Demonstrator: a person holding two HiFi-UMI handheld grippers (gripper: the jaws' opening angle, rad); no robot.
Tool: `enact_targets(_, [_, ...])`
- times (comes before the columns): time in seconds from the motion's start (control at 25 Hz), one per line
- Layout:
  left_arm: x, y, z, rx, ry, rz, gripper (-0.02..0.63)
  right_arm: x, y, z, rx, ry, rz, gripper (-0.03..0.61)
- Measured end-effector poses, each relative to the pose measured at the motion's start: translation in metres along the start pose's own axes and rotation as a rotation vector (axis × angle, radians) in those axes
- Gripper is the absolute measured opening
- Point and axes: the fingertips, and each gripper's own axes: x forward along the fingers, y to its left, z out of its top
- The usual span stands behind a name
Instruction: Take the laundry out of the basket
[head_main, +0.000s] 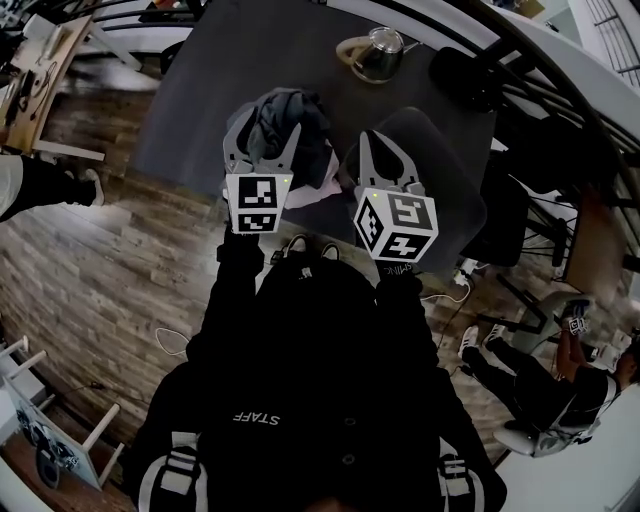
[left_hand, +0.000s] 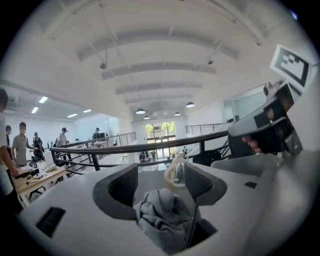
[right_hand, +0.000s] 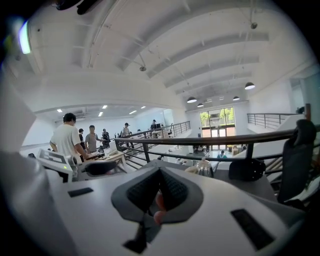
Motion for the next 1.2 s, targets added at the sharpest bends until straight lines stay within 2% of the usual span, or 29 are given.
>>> enact_targets(0.2, [-0.019,-0.019,0.055,0.003,-0.096,-0.035,0.276,-0.013,0.005,0.019,-0.022,-0.054,0.010,0.015])
enact_targets(0.36, [-0.032,-0.029,0.086,-0.003,-0.160,-0.028,0.198,-0.026,0.004,0.036,-0.030,-0.101,0.007,0.015])
enact_targets(0.52, [-0.040,-0.042,0.106,-0.001,-0.197,-0.027,0.168,-0.038,0.001,0.048,-0.038,-0.134,0.006,0.015])
enact_targets(0.64, [-0.044,-0.050,0.117,-0.010,-0.219,-0.014,0.098,-0.046,-0.005,0.054,-0.037,-0.153,0.002,0.015])
enact_targets(0.84, [-0.052,-0.056,0.123,-0.029,-0.202,0.013,0.036,-0.061,-0.005,0.068,-0.040,-0.190,-0.006,0.015])
enact_targets(0.88, [-0.052,-0.056,0.123,-0.045,-0.187,0.017,0.004,-0.063,-0.005,0.070,-0.042,-0.200,-0.009,0.015])
enact_targets(1.04, [-0.055,-0.059,0.130,-0.109,-0.159,0.003,0.000,-0.071,-0.007,0.080,-0.045,-0.243,-0.032,0.015])
enact_targets(1.2, [-0.058,-0.066,0.145,-0.116,-0.185,-0.014,0.000,-0.077,-0.009,0.088,-0.063,-0.277,-0.035,0.015])
